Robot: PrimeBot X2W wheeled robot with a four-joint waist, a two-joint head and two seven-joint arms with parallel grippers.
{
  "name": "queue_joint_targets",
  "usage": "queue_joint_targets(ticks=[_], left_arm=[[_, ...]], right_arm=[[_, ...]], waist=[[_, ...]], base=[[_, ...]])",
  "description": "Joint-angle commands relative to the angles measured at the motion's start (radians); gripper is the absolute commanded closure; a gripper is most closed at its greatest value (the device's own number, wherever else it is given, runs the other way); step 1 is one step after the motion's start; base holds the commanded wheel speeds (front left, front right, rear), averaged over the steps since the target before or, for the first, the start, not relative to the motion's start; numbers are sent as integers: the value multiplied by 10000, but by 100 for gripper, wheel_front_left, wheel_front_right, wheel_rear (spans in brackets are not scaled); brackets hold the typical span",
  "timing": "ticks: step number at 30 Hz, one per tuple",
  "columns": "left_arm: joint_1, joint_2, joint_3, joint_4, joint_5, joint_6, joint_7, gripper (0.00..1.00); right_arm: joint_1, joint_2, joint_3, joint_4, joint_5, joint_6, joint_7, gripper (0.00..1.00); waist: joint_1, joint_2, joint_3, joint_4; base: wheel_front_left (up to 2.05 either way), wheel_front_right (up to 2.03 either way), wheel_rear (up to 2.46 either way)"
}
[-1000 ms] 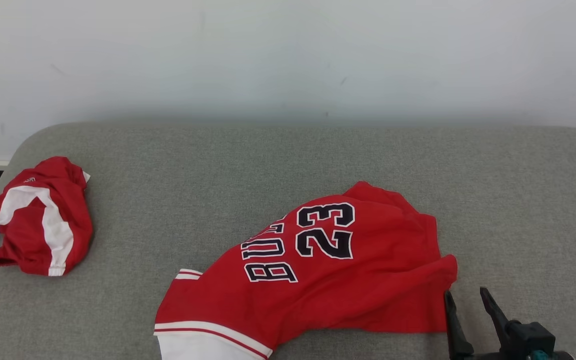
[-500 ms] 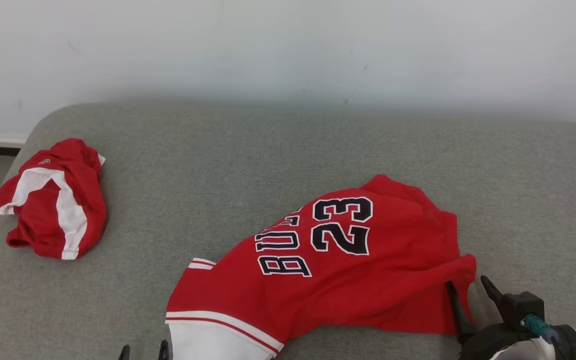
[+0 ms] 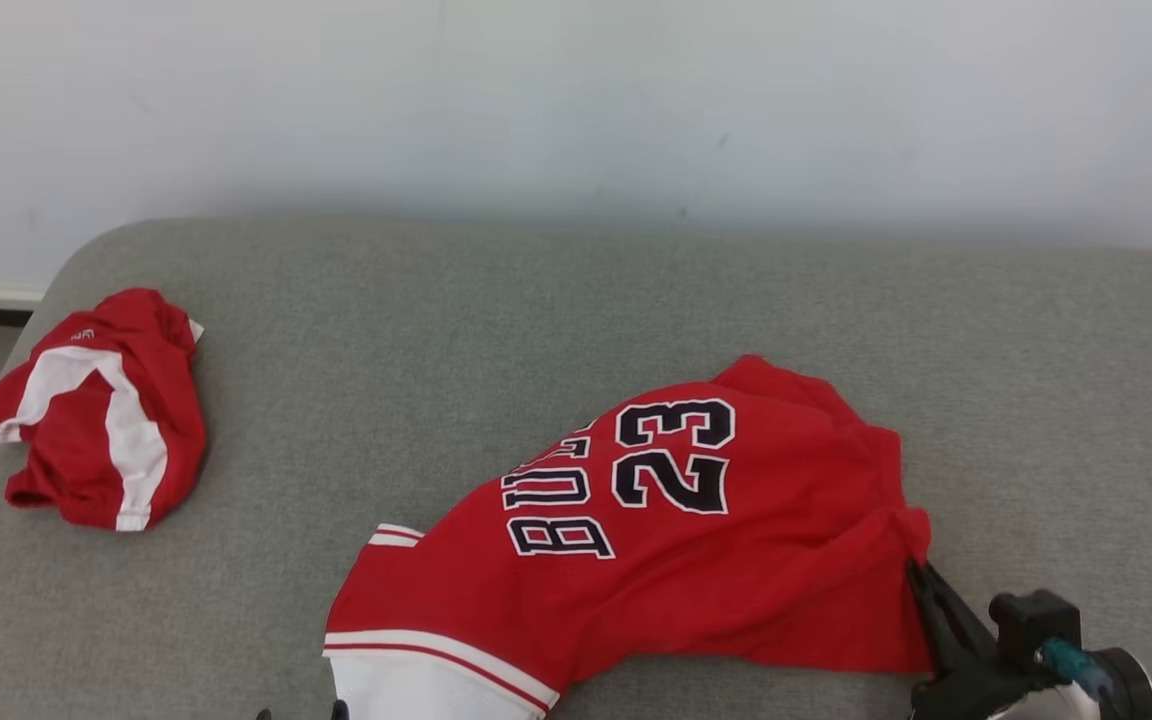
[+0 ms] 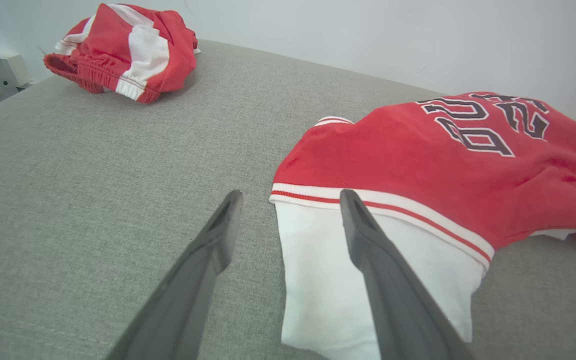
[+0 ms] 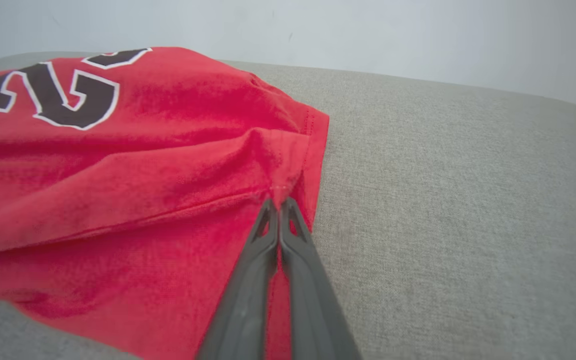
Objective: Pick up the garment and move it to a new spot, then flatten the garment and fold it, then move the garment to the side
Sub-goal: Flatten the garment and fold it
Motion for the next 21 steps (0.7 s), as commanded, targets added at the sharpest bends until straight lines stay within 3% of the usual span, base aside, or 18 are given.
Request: queue_joint_targets(ticks=[1,14,21], left_arm=[[77,-13,-8,25,-143,12,-36,0],[304,-12,-8,327,-231,23,-35,0],[333,-12,104,515,-302,29,-35,0]], right_arm=[[233,-3,39,-221,70,-22,-7,100],[3434,-66,23,-3666,530,-22,-7,100],[4442,-226,146,-4041,783,-22,-6,100]], waist=[[0,0,-265,-239],[0,0,-467,-1008],[0,0,-377,-1251]], base=[[0,0,0],[0,0,0],[0,0,0]])
